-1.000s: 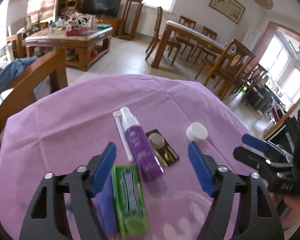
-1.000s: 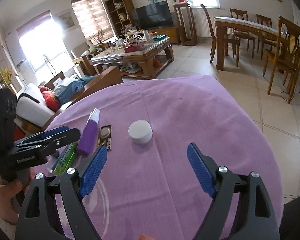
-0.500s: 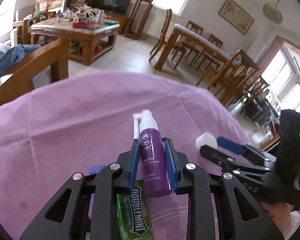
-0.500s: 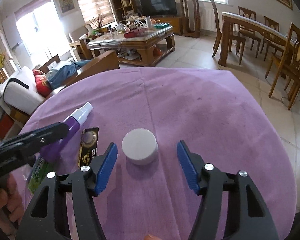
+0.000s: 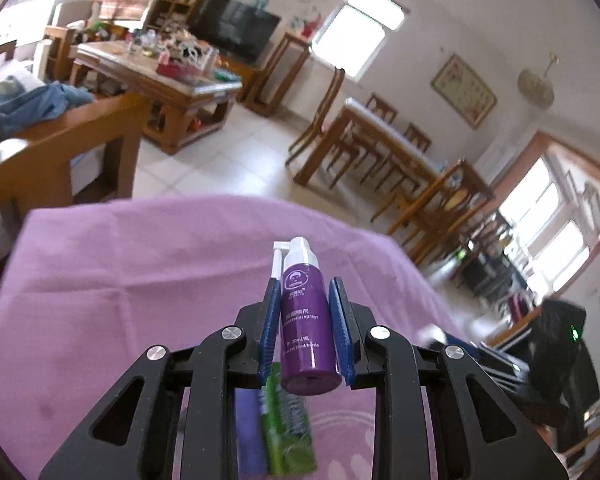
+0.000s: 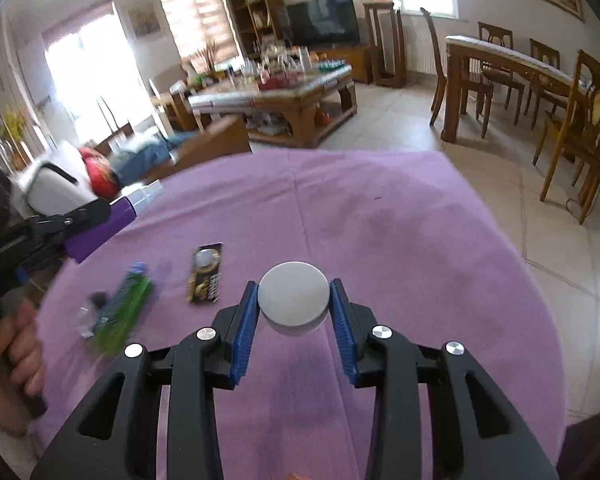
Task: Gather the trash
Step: 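Carry the spray bottle and white lid to the bin and release both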
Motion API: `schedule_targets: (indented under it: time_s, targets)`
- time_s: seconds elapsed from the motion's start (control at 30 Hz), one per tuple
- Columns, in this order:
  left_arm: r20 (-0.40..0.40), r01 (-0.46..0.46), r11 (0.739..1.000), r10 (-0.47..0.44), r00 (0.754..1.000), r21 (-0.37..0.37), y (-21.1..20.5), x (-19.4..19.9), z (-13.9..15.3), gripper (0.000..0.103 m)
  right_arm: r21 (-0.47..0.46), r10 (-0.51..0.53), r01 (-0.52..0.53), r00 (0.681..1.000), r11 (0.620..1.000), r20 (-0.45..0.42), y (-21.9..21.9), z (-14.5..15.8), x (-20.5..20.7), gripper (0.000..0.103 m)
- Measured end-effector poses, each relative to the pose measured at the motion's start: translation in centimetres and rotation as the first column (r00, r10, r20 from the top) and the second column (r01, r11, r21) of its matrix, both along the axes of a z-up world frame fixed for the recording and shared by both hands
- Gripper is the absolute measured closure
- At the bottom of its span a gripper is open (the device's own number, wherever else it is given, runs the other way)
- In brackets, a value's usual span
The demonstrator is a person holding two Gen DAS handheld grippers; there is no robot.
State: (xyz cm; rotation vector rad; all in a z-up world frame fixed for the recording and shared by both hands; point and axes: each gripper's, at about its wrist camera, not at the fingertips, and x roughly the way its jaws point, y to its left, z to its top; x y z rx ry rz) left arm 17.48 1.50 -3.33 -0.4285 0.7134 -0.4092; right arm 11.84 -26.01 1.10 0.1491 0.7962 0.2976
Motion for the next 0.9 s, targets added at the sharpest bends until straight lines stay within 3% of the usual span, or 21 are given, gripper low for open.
schedule_targets:
  time_s: [0.27, 0.43, 0.57, 0.67, 0.77, 0.87, 0.9]
  targets:
    - [0.051, -0.023, 1.0, 0.023, 0.998, -0.006, 3.5, -4.0, 2.7, 0.078, 0.106, -0.1, 0.09, 0.99, 0.99, 0.095, -7.9, 3.0, -8.7, 0.068]
    - [0.088, 0.042, 0.999, -0.042, 0.995, 0.005, 1.7, -6.7, 4.6, 0.078, 0.151, -0.181, 0.161, 0.976, 0.975, 0.124, -11.1, 3.5, -12.7, 0.068]
    - [0.102, 0.14, 0.99, -0.141, 0.985, 0.017, -2.4, -7.9, 5.8, 0.078, 0.176, -0.272, 0.245, 0.951, 0.953, 0.145, -14.2, 3.5, -16.0, 0.068]
    - [0.102, 0.244, 0.97, -0.244, 0.964, 0.014, -7.1, -8.8, 6.3, 0.078, 0.195, -0.346, 0.314, 0.924, 0.929, 0.162, -16.9, 3.5, -18.5, 0.068]
    - [0.109, 0.36, 0.933, -0.359, 0.927, 0.014, -13.0, -10.0, 6.7, 0.078, 0.211, -0.429, 0.392, 0.887, 0.896, 0.173, -19.7, 3.2, -21.2, 0.068]
    - [0.124, 0.489, 0.872, -0.487, 0.865, 0.015, -19.6, -12.0, 7.1, 0.078, 0.225, -0.501, 0.462, 0.849, 0.858, 0.169, -22.1, 2.7, -23.6, 0.068]
    - [0.13, 0.542, 0.841, -0.538, 0.833, 0.014, -22.6, -13.0, 7.2, 0.078, 0.228, -0.522, 0.483, 0.837, 0.845, 0.164, -23.1, 2.4, -24.3, 0.068]
